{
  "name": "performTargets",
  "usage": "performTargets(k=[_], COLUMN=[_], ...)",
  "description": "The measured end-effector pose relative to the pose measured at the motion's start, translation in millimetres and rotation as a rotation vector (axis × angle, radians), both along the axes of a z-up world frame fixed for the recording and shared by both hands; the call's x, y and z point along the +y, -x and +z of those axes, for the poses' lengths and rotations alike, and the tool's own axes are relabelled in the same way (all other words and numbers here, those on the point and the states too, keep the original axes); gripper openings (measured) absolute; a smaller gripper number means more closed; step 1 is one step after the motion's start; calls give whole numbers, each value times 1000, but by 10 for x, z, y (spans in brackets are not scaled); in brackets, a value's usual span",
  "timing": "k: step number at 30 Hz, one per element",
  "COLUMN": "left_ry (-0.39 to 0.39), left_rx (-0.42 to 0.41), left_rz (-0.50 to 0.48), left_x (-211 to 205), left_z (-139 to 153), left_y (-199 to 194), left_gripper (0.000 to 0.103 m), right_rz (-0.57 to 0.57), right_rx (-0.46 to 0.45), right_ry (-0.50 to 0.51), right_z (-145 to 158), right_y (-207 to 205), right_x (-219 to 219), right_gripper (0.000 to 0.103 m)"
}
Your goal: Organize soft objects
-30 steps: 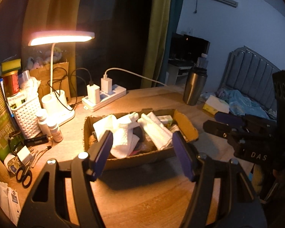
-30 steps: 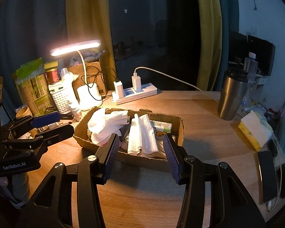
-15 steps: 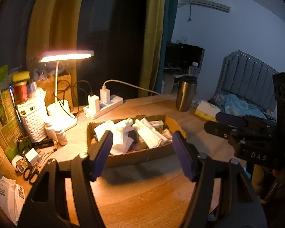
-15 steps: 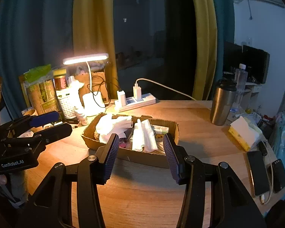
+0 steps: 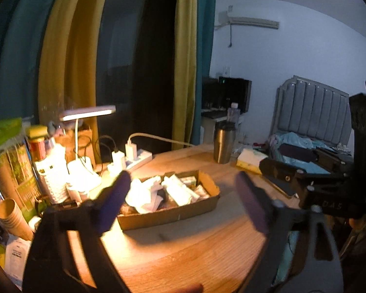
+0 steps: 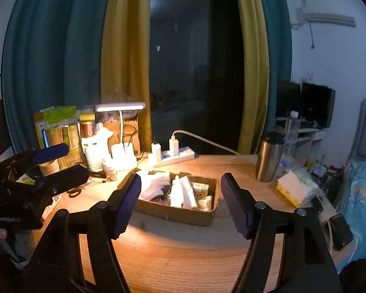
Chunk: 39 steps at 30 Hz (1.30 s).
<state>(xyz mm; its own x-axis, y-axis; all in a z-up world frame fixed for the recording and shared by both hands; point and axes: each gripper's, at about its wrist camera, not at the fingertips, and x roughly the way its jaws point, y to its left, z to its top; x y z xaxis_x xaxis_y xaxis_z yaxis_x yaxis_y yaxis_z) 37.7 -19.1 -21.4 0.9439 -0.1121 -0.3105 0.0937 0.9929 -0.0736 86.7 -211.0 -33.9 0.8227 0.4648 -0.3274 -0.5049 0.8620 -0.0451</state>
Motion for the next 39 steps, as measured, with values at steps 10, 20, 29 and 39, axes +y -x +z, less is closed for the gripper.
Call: performTargets(k=[10, 20, 29, 39], left_ry=[-16, -18, -13, -15], left_rx=[-74, -111, -118, -118], left_rz=[31, 56, 62, 62], left_x=[-32, -33, -10, -1], left_z=[314, 469, 485, 482], left_y=[165, 288, 303, 303], left_gripper=[92, 93, 93, 93], right_rz=[-40, -54, -53, -53], right_rx=[-89, -119, -118, -114], right_ry=[-26, -32, -31, -32], right_z=[291, 398, 396, 391], right_y=[247, 361, 348, 349], right_x=[-169, -223, -229, -227], right_gripper=[73, 74, 74, 74])
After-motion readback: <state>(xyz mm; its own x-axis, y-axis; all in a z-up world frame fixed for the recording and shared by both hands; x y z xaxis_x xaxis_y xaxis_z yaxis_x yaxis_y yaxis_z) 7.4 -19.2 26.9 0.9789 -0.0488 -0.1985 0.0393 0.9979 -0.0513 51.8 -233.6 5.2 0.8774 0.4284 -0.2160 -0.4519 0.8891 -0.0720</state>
